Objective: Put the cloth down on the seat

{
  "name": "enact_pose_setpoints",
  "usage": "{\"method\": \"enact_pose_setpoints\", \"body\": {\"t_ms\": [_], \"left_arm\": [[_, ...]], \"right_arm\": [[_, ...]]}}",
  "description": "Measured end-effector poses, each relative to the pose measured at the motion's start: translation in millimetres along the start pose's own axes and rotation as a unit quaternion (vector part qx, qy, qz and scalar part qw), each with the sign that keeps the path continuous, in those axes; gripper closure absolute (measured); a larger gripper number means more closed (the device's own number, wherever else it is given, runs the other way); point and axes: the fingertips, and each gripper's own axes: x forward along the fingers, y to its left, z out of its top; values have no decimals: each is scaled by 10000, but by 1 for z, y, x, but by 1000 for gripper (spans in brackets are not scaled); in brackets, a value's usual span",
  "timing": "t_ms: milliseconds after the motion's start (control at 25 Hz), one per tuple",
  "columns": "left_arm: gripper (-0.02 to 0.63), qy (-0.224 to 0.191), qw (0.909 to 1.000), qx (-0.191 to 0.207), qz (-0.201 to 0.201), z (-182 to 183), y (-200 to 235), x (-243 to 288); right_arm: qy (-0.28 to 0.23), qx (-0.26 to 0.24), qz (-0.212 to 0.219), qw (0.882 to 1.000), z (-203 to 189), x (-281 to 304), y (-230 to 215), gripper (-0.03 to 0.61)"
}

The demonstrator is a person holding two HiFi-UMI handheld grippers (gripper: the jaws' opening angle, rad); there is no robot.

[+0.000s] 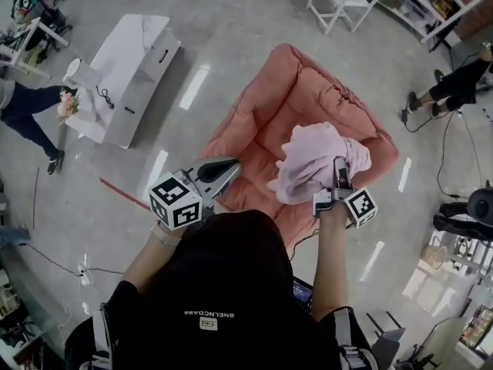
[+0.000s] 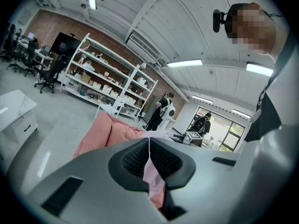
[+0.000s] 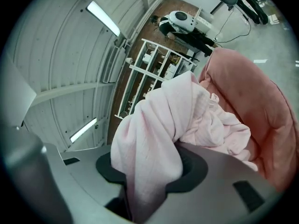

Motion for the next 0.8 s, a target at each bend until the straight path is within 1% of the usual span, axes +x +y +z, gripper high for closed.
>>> {"method": "enact_pose_setpoints", "body": {"t_ms": [120, 400, 800], "left_arm": [[594, 5, 9999, -78, 150, -6, 6, 6], [594, 24, 9985, -318, 450, -20, 26, 15], [594, 96, 9938, -622, 918, -44, 44, 10]], "right_arm": [[200, -81, -151, 9997, 0, 13, -26, 385], [607, -96, -479, 9970, -11, 48, -81, 385], [1191, -397, -975, 9873, -35, 86, -151, 385]]}}
